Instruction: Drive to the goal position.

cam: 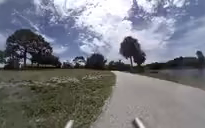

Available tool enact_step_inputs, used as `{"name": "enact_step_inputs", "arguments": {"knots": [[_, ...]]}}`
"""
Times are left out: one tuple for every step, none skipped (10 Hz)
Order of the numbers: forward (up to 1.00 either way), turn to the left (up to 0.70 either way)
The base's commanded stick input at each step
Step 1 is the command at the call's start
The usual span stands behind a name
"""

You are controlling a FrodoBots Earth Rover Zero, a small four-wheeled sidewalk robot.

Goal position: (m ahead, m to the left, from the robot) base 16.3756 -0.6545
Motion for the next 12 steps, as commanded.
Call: {"name": "enact_step_inputs", "arguments": {"knots": [[0.85,0.00],[0.85,0.00],[0.85,0.00],[0.85,-0.10],[0.85,-0.32],[0.85,-0.33],[0.85,-0.34],[0.85,-0.20],[0.85,0.00],[0.85,0.00],[0.85,0.00],[0.85,0.00]]}}
